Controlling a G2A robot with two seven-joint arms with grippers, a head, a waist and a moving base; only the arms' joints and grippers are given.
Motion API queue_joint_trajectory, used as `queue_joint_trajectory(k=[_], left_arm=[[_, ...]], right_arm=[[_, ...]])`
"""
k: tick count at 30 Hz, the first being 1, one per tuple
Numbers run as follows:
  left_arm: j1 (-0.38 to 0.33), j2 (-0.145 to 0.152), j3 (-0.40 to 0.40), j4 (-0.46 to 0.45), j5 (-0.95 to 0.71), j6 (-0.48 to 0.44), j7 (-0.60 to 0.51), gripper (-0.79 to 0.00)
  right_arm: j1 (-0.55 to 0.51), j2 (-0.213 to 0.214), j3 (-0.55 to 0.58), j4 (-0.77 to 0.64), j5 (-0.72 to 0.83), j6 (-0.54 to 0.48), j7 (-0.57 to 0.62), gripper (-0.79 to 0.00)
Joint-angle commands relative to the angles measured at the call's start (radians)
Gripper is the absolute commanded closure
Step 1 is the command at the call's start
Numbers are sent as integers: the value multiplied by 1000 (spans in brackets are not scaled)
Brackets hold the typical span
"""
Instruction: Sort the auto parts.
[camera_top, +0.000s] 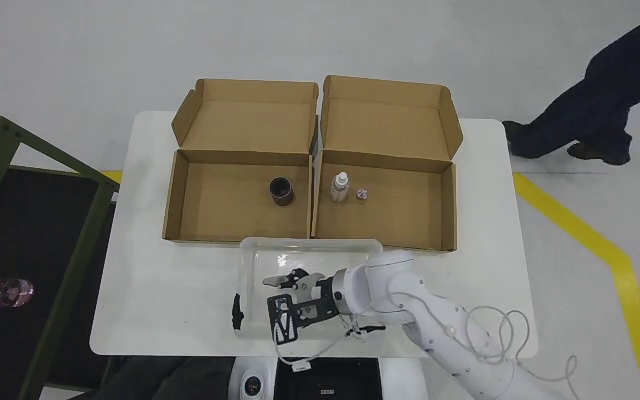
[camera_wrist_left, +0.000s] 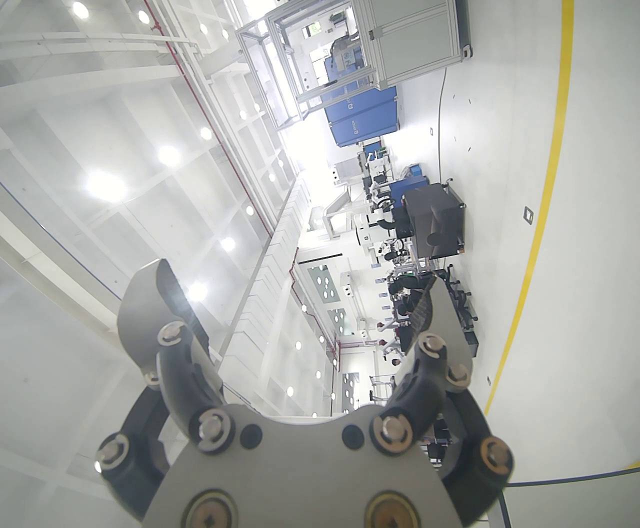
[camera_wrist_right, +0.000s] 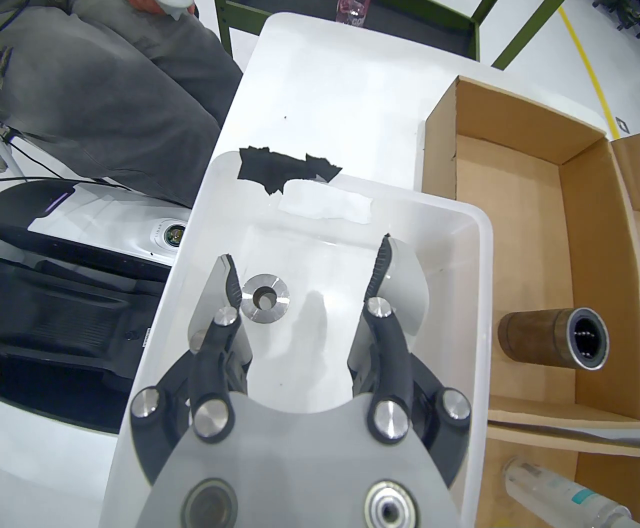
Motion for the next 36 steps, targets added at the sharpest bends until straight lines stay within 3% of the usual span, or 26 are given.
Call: queue_joint_trajectory(k=[1,20,36], left_arm=[[0,0,0,0,0,0,0,-785],[0,0,0,0,0,0,0,-785],[0,0,0,0,0,0,0,-785]], right_arm=[[-2,1,-9,9,-9,-5,1,-483],[32,-9,-96,140,-84,35,-58,-489],[73,-22,-141,216,-97,42,-83,-314]])
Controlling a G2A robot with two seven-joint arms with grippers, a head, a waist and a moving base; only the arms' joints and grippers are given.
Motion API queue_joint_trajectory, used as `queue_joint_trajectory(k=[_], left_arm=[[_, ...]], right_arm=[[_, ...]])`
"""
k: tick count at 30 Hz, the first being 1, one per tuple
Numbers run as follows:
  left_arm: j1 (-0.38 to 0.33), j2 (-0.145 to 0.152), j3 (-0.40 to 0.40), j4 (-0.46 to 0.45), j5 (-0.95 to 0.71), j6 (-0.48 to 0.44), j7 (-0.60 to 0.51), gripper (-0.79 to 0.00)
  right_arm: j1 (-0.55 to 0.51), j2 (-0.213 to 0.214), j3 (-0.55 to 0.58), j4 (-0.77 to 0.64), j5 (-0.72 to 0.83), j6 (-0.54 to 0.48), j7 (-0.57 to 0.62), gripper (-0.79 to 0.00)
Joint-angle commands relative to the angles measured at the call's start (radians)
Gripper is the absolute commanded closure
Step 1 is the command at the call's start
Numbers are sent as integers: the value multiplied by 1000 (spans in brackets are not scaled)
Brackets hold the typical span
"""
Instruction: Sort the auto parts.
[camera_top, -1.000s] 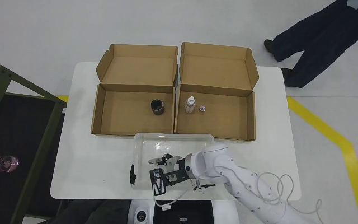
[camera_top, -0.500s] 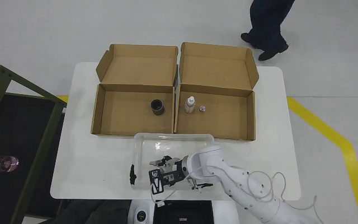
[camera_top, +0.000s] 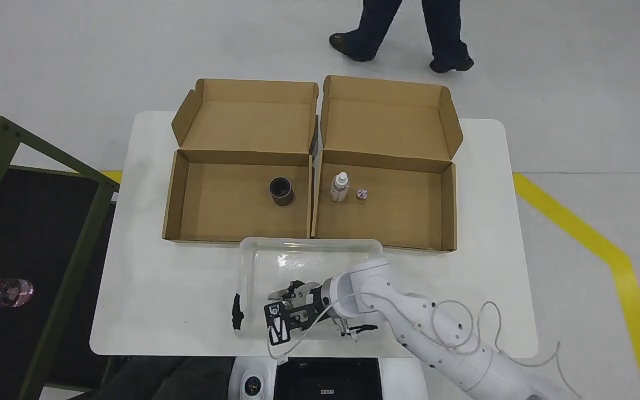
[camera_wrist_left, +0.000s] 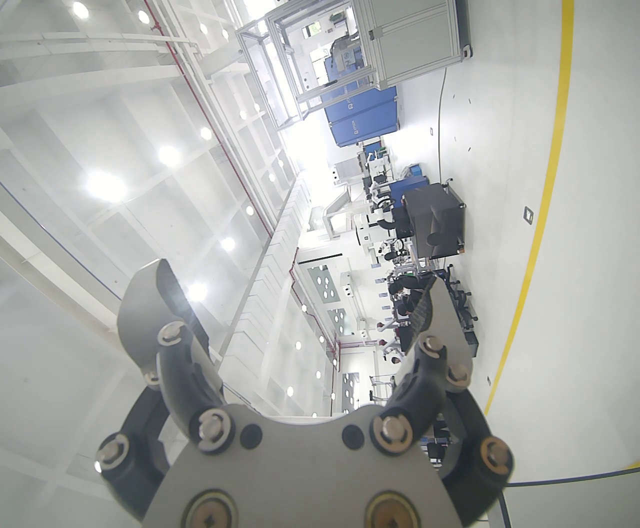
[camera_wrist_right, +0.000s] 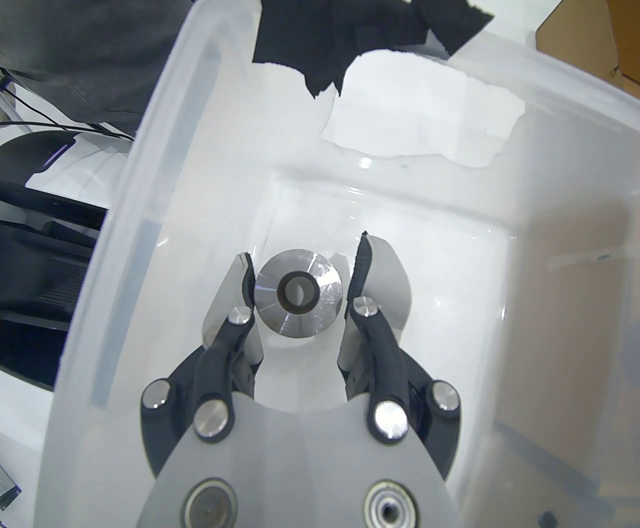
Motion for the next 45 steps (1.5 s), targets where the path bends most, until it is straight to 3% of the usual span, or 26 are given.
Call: queue_joint_trajectory(k=[1,6,9,11,23,45], left_arm=[[0,0,0,0,0,0,0,-785],[0,0,0,0,0,0,0,-785],[0,0,0,0,0,0,0,-785],[0,0,0,0,0,0,0,-785],[0,0,0,0,0,0,0,-785],[0,0,0,0,0,0,0,-785]], right_arm=[[3,-1,-2,3,1,1,-1,-296],[15,-3,-6,10,5,-1,-8,-209],[23,-5,-8,13,9,1,-14,-49],[32,-7,-7,12,14,1,-20,0],[74,-10,32,-24,65,13,-52,0],[145,11,179,-178,131,13,-2,0]])
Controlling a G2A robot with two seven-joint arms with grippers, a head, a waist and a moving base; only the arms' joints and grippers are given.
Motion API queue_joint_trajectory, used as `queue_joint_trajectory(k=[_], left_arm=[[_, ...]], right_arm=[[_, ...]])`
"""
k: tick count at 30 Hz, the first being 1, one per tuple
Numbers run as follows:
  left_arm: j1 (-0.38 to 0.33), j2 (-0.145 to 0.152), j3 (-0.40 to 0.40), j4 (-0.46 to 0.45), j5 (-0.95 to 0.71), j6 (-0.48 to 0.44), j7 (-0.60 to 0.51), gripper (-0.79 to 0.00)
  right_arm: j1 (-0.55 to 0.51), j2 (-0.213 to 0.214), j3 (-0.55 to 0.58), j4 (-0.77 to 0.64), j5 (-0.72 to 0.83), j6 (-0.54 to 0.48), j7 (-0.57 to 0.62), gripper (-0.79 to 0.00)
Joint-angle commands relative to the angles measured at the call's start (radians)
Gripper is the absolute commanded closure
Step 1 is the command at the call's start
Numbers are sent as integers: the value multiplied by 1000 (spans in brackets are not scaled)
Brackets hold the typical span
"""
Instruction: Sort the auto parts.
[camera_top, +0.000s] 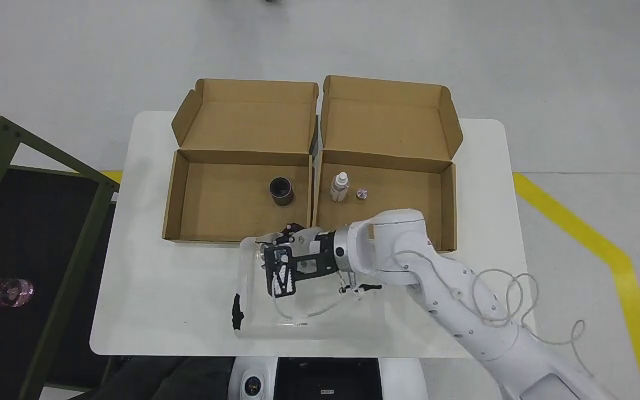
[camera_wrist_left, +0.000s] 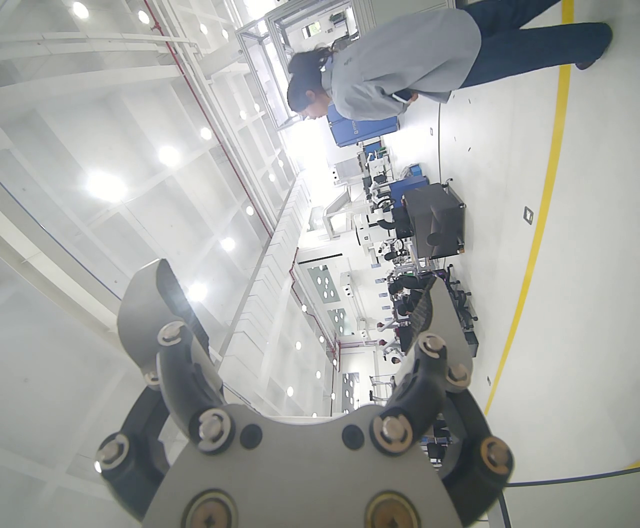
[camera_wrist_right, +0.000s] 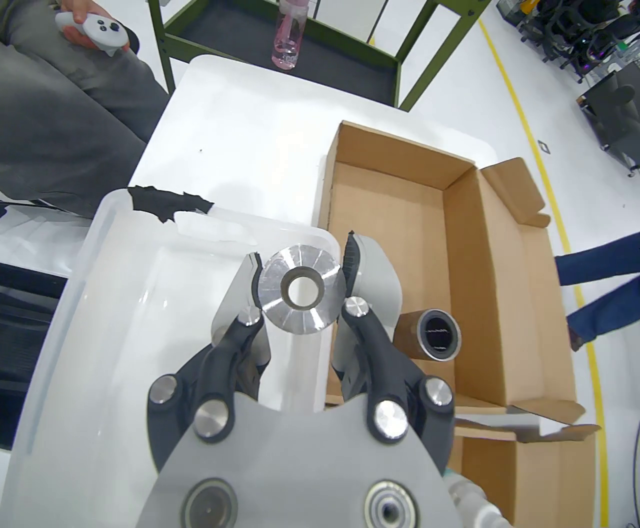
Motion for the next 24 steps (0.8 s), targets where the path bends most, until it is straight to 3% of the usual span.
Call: queue_joint_trajectory(k=[1,12,24], left_arm=[[0,0,0,0,0,0,0,-785],[0,0,0,0,0,0,0,-785],[0,0,0,0,0,0,0,-785]], right_arm=[[8,3,17,-13,-3,-3,9,0],[34,14,77,-34,-24,12,-4,0],[112,-8,27,73,-80,90,-118,0]])
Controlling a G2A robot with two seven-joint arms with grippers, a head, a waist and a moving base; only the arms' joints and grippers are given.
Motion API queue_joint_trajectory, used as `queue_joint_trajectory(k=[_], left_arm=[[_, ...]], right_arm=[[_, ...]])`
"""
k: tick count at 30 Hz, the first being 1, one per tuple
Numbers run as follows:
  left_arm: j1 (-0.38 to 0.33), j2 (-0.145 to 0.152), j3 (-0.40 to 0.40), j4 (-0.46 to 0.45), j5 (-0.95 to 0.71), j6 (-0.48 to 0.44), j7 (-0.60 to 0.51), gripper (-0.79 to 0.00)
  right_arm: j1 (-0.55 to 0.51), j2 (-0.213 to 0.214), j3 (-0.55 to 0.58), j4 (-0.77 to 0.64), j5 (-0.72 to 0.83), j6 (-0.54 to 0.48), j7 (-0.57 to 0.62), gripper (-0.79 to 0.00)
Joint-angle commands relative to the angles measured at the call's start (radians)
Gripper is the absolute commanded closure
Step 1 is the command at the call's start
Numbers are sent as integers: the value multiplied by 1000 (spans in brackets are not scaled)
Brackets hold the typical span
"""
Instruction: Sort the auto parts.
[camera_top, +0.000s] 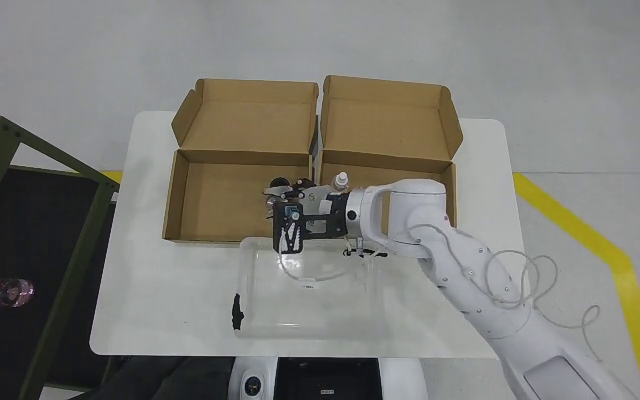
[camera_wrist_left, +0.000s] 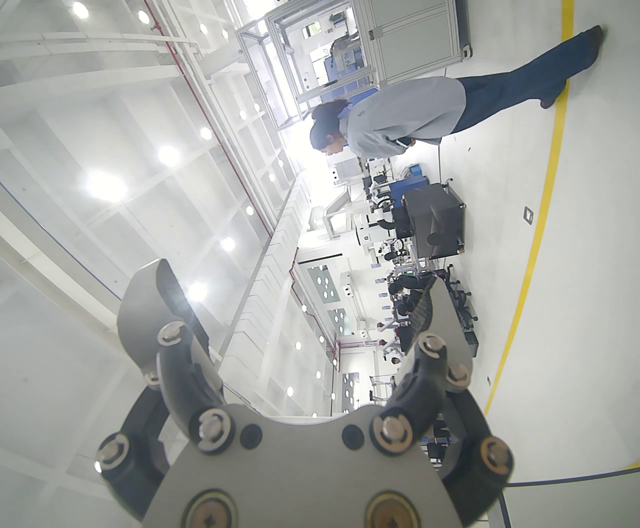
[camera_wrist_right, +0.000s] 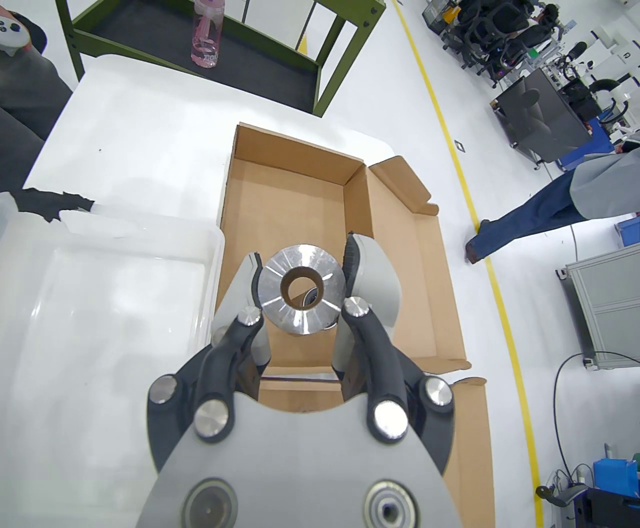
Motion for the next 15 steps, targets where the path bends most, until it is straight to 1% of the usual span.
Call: queue_joint_trajectory(k=[1,10,15], left_arm=[[0,0,0,0,0,0,0,-785],[0,0,0,0,0,0,0,-785],[0,0,0,0,0,0,0,-785]], right_arm=[[13,-6,-15,26,-3,18,-25,0],[74,-40,-89,174,1,68,-124,0],[107,-63,-131,249,22,74,-147,0]])
